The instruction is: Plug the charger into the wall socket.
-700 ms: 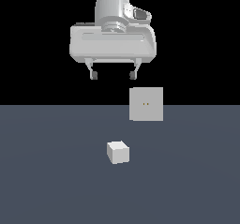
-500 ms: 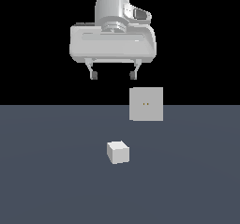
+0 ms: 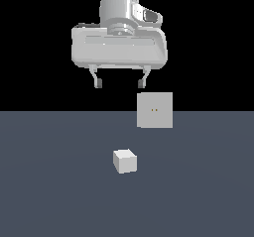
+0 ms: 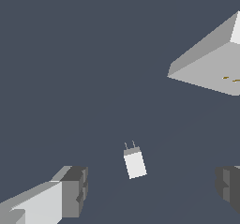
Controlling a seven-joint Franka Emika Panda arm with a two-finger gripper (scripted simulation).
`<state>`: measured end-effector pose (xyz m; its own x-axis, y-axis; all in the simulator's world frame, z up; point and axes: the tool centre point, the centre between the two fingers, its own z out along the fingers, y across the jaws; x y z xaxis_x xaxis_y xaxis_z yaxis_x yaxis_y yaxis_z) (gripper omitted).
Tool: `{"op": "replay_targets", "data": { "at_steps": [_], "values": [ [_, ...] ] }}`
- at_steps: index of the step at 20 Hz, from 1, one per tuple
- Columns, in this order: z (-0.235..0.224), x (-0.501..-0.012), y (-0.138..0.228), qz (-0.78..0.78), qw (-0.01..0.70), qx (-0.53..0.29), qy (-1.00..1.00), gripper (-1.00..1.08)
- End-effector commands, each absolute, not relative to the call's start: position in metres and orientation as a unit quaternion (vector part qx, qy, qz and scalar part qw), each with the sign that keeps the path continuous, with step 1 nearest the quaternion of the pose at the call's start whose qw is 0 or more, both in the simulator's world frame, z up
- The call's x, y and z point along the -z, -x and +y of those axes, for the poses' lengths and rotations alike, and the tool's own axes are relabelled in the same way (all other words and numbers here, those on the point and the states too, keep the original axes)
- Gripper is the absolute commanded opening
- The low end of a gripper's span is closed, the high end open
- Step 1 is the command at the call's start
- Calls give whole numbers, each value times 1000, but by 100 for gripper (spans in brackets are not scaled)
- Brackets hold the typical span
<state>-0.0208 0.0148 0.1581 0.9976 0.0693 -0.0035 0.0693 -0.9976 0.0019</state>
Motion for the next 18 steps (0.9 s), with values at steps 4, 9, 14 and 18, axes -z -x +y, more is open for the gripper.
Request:
{"op": "replay_targets", "data": {
  "at_steps": [4,9,14,18],
  "values": [
    [14,-146,31,53,-2,-19,-998,100],
    [13,-131,43,75,-6,-45,-996,100],
    [11,-114,54,97,-9,-71,-993,100],
    [9,-101,62,115,-13,-92,-989,100]
  ]
}}
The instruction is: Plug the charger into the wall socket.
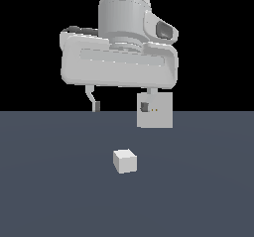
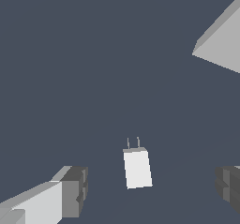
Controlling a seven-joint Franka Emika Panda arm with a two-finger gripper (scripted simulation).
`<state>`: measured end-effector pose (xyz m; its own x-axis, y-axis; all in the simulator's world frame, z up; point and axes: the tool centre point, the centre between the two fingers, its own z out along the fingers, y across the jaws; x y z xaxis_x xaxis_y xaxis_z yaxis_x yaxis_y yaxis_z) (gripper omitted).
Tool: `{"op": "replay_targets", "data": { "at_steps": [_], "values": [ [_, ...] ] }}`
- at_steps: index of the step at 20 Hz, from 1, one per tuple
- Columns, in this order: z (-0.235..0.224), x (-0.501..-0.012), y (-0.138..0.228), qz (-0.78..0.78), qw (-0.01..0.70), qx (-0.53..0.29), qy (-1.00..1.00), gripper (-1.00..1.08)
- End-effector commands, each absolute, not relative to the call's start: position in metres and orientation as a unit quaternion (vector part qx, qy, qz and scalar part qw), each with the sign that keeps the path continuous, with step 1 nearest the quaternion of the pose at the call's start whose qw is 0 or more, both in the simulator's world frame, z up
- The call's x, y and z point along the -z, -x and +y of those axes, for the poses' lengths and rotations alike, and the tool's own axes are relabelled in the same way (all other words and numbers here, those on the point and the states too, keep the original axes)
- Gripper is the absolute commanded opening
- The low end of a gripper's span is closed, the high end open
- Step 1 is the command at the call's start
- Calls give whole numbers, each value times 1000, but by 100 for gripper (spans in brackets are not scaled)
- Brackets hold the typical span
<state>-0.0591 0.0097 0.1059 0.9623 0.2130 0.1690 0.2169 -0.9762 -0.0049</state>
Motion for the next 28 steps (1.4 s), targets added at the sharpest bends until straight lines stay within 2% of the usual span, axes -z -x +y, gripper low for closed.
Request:
{"op": "replay_targets", "data": {
  "at_steps": [1,13,28],
  "values": [
    [8,-97,64,-120,13,97,988,100],
    [5,-68,76,-156,22,139,978,100],
    [5,-50,78,-161,24,145,976,100]
  ]
}}
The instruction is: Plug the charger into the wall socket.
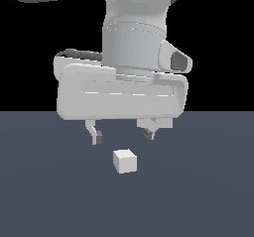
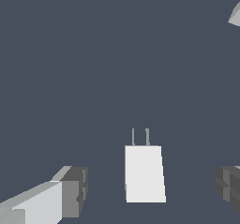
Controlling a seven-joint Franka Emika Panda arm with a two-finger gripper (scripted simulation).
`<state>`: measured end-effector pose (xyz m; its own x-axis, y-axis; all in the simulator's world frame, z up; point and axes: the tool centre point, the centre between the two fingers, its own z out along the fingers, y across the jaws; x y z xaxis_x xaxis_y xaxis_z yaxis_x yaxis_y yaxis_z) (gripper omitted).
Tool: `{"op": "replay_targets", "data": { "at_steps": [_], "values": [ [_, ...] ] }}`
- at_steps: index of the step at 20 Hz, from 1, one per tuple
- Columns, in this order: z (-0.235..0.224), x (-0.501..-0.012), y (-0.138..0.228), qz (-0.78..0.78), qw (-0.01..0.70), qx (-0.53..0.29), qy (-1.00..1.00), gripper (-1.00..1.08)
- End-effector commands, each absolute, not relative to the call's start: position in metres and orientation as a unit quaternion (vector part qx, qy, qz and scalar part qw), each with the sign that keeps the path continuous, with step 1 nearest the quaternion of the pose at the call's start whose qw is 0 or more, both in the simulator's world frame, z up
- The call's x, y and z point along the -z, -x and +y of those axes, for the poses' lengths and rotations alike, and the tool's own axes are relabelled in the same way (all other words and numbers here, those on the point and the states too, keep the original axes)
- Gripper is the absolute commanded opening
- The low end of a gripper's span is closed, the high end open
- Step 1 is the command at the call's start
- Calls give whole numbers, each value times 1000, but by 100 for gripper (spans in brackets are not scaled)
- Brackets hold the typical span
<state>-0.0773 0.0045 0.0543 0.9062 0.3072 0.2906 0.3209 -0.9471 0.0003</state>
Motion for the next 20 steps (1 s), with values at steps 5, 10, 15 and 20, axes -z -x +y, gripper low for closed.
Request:
{"op": "replay_targets", "data": {
  "at_steps": [5,10,15,20],
  "values": [
    [5,-28,78,-162,24,145,976,100],
    [5,-14,78,-162,24,145,976,100],
    [5,-12,78,-162,24,145,976,-100],
    [5,-12,78,-162,24,145,976,-100]
  ]
}}
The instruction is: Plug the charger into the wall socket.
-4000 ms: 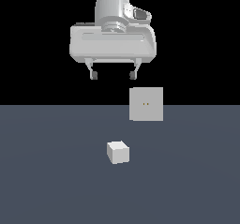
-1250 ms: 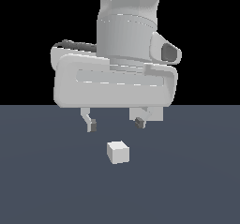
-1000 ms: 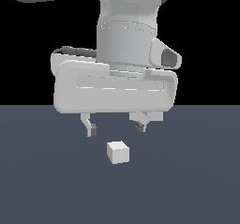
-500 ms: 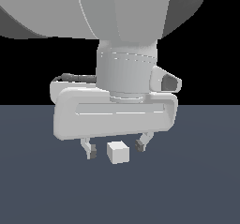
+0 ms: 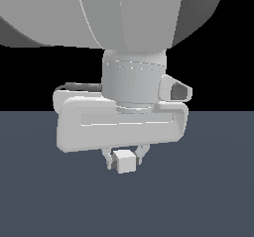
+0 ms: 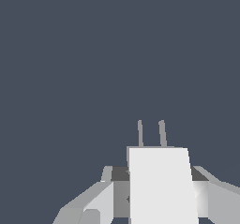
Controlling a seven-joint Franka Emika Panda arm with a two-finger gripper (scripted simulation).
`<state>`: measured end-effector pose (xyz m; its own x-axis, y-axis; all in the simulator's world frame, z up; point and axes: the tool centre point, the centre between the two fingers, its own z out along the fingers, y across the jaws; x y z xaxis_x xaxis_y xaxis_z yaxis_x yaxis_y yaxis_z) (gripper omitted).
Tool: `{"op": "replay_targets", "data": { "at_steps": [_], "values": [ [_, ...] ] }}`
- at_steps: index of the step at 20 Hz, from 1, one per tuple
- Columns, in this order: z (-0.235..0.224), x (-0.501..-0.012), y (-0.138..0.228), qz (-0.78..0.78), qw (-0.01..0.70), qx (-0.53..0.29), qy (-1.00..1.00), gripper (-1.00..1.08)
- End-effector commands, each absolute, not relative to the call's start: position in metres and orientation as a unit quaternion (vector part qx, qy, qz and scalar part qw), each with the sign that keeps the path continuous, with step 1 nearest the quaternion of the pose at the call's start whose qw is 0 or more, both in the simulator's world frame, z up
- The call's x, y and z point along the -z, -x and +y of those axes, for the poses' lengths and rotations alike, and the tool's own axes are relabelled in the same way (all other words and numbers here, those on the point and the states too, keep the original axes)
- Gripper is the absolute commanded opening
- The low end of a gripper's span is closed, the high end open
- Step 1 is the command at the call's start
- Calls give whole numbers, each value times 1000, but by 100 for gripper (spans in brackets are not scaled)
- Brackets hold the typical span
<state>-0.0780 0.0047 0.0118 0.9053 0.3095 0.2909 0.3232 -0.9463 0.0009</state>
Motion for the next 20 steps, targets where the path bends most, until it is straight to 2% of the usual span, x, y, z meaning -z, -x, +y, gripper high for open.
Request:
{"op": "replay_targets", "data": {
  "at_steps": [1,10,20],
  "values": [
    [5,-12,78,-162,24,145,976,-100],
    [2,-18,72,-145,22,146,978,-100],
    [-16,-50,45,-53,10,150,987,-100]
  ]
}}
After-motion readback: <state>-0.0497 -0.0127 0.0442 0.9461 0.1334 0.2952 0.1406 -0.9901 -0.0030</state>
